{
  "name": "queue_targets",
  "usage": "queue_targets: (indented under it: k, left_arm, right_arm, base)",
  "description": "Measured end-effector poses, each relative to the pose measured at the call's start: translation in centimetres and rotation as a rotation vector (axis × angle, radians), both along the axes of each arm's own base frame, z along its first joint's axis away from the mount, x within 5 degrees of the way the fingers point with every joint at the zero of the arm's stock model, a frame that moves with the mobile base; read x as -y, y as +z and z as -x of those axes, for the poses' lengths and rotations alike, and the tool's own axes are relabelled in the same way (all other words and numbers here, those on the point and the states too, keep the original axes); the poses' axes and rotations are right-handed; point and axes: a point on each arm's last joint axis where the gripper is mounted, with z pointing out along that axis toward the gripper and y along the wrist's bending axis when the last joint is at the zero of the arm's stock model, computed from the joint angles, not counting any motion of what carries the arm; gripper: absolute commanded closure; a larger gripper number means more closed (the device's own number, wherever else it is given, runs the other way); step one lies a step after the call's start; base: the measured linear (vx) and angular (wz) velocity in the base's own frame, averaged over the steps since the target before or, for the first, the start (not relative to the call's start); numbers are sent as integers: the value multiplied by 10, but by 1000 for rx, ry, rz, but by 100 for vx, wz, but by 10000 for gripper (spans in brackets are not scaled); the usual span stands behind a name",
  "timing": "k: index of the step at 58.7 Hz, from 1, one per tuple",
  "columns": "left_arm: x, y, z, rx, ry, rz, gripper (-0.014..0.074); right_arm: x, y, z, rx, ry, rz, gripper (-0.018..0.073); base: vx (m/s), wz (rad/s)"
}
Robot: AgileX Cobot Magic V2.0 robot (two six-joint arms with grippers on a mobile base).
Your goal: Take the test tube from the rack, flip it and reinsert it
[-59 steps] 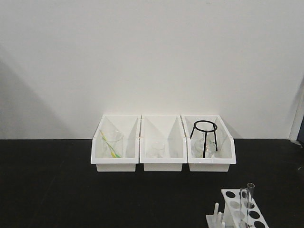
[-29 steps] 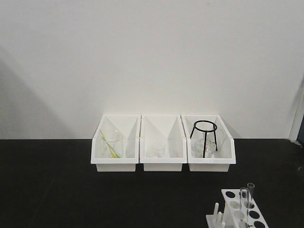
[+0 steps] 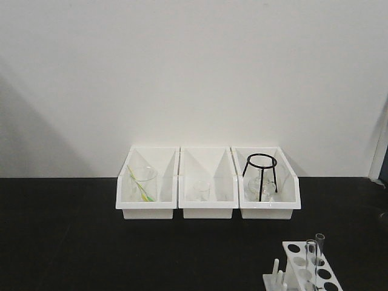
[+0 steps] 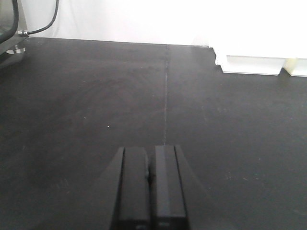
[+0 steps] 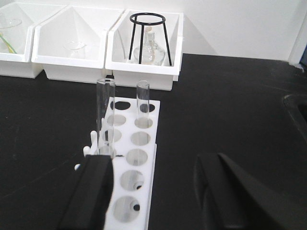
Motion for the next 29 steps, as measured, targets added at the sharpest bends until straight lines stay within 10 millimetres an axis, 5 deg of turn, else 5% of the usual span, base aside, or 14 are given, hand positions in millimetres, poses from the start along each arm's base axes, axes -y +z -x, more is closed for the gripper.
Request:
queue_targets:
  k: [29]
  left_arm:
    - [0, 0, 0, 0, 0, 0, 603]
  right_arm:
    - [-23, -33, -54, 65, 194, -49, 46]
  base:
    - [0, 0]
